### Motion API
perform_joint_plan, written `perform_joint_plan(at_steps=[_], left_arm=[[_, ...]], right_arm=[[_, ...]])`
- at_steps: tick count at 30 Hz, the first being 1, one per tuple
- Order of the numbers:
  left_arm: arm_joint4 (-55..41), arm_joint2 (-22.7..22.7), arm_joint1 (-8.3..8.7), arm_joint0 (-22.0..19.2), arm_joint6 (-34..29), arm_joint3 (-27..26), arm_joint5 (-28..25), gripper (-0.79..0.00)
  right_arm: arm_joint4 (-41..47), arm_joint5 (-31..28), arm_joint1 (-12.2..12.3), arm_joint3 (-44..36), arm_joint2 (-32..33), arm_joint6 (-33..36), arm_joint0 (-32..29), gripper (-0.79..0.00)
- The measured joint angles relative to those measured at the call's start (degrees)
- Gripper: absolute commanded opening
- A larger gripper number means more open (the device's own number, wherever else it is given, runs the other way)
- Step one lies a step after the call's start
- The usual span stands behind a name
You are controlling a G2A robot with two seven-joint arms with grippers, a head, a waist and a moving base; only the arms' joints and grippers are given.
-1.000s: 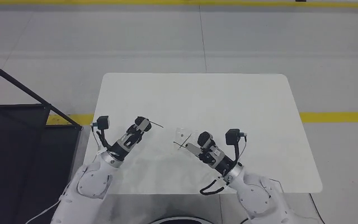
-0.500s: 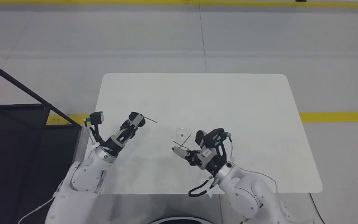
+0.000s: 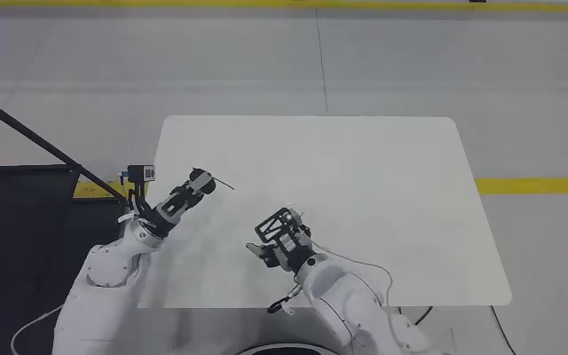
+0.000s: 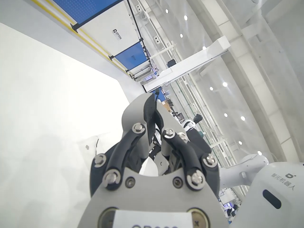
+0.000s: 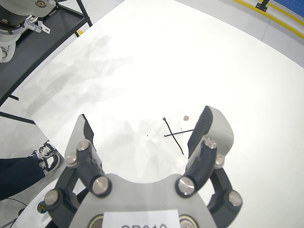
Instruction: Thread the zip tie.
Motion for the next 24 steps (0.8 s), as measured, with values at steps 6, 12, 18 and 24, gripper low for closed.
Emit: perform_joint_plan(at_steps=[6,12,18,24], left_arm=[[0.1,0.0,0.00,0.0,0.0,0.0,0.0,-0.785],[0.5,0.3,-0.04,0.3,0.9,-1.0,1.1,-0.785],[-0.2,0.0,0.00,0.7,2.1,-1.4,1.6,-0.785],[-1.0,-0.3,0.06,1.4,2.3,-1.1,1.2,-0.785]], right_arm=[[0.0,0.0,0.0,0.0,0.0,0.0,0.0,0.000],[-2.7,0.6,-0.1,0.5,-0.8,1.0,0.1,0.000],[-18.4,6.3,-3.0,2.1,-8.2,14.2,4.8,-0.040],[-24.0,8.7,-7.4,6.5,-13.4,25.7,10.6,-0.099]])
